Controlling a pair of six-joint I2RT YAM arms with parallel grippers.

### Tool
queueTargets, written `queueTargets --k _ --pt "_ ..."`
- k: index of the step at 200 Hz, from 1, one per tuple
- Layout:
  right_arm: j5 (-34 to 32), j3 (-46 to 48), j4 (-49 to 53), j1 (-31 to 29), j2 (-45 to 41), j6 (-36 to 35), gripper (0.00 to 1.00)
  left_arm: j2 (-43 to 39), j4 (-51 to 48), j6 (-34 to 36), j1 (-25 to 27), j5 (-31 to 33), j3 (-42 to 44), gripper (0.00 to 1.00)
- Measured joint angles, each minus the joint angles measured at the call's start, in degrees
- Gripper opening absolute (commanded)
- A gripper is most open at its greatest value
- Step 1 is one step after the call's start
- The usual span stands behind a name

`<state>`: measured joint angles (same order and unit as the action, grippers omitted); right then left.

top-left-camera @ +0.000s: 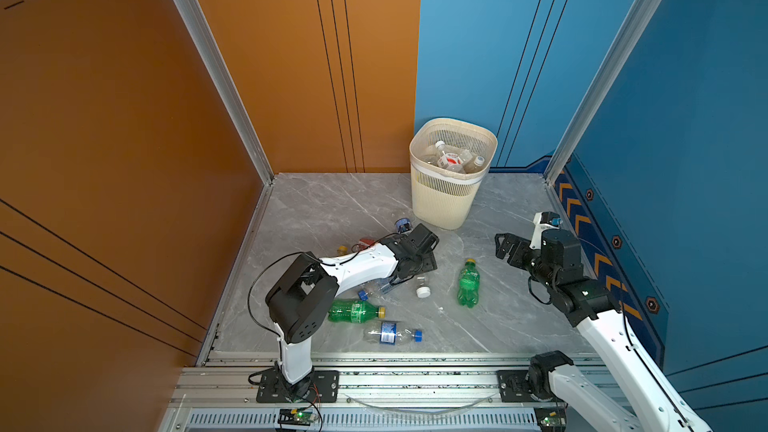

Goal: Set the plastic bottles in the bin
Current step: 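Lower the left gripper onto the clear red-lettered bottle in the pile, then close the left gripper around the clear red-lettered bottle and lift it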

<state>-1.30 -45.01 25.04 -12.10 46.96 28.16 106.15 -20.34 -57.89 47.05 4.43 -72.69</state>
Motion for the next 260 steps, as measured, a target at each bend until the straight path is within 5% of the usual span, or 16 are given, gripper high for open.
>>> queueTargets --k 119,174,260 --pt "2.1 1.6 -0.1 2.2 0.0 0.2 1.0 2.6 0.6 0.2 -0.6 -3.2 -3.2 0.38" --pt "2.8 1.6 -0.1 3.0 0.0 0.2 1.0 0.5 0.8 0.6 -0.7 -4.3 -3.9 0.35" --pt "3.1 1.6 -0.1 3.5 -0.9 0.4 1.0 -16.9 0.2 7.8 -6.3 -6.0 -6.9 0.36"
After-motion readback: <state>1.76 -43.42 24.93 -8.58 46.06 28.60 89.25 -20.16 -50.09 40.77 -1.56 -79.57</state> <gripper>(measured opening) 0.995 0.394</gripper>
